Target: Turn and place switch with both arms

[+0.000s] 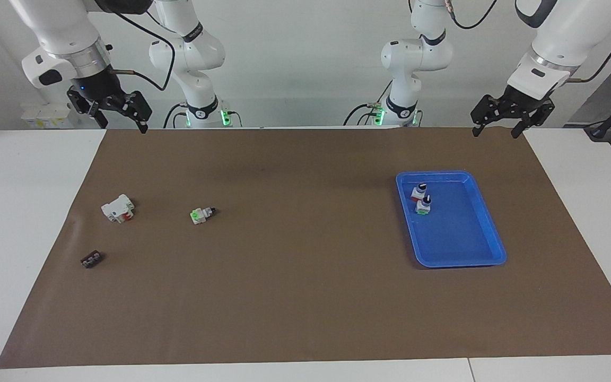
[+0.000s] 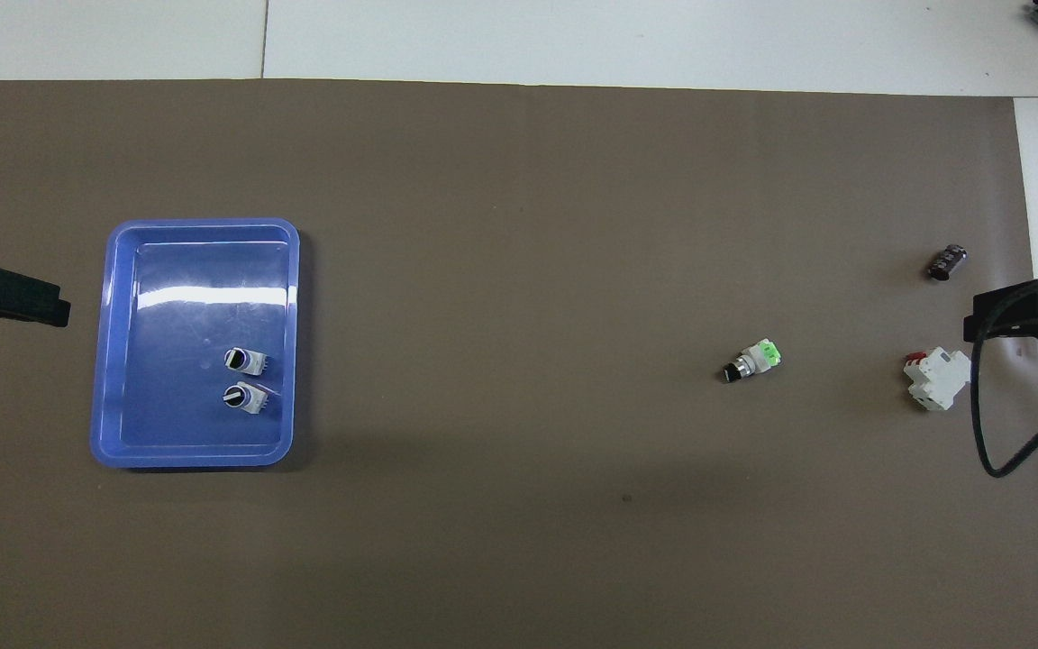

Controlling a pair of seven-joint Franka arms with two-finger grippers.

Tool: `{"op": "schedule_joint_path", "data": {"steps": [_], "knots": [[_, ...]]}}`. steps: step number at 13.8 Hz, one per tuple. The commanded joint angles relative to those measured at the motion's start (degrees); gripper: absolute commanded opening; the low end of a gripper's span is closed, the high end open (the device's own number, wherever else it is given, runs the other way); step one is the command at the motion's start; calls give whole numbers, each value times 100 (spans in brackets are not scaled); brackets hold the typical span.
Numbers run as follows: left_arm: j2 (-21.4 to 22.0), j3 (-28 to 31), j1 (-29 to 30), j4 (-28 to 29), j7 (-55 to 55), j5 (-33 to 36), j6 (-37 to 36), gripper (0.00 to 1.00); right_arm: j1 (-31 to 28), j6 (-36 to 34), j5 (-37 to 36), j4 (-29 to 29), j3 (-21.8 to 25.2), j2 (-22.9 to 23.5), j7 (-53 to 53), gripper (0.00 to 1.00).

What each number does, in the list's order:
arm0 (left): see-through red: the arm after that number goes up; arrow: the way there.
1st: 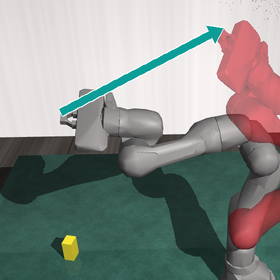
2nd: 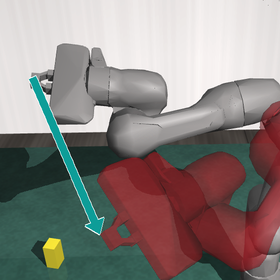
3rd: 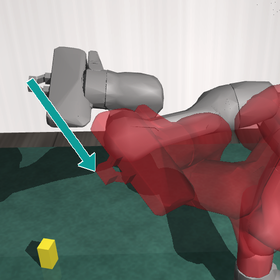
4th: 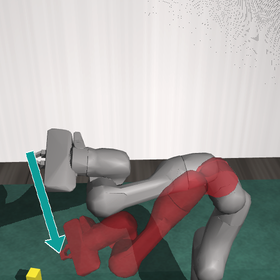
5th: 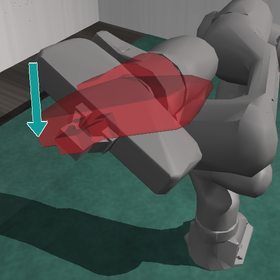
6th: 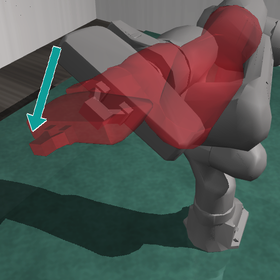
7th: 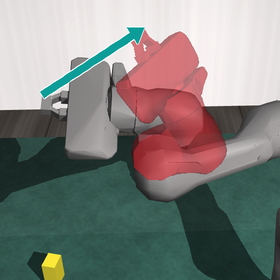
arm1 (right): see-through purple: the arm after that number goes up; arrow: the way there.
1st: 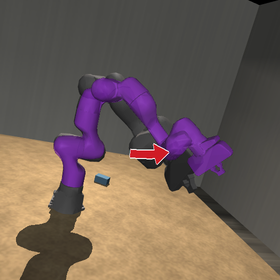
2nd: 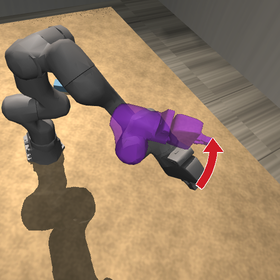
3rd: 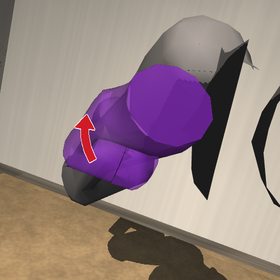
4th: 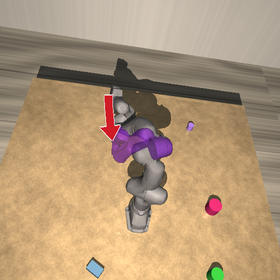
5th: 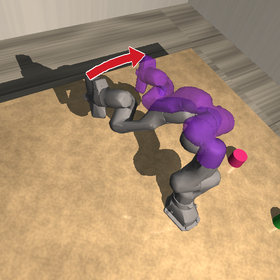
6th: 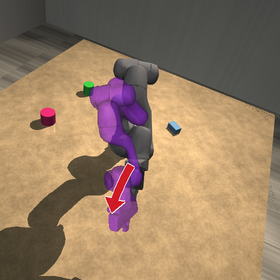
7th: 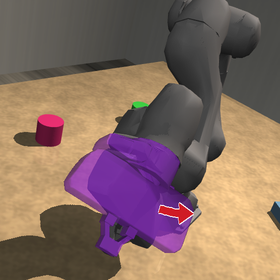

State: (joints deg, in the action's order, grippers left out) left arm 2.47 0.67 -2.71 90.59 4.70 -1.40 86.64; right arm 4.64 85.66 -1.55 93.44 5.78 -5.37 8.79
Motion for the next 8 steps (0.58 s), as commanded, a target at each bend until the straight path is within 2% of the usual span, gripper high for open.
{"op": "schedule_joint_path", "data": {"steps": [1,6,8], "knots": [[158,21,-10,187,4,-10,2,100,-60,248,-21,403,-60,-245,278,100],[158,21,-10,187,-57,-10,20,100,-43,643,-73,833,-86,-254,1501,100],[158,21,-10,178,-40,-18,3,100,-43,1125,-74,1315,-86,-280,1992,100]]}}
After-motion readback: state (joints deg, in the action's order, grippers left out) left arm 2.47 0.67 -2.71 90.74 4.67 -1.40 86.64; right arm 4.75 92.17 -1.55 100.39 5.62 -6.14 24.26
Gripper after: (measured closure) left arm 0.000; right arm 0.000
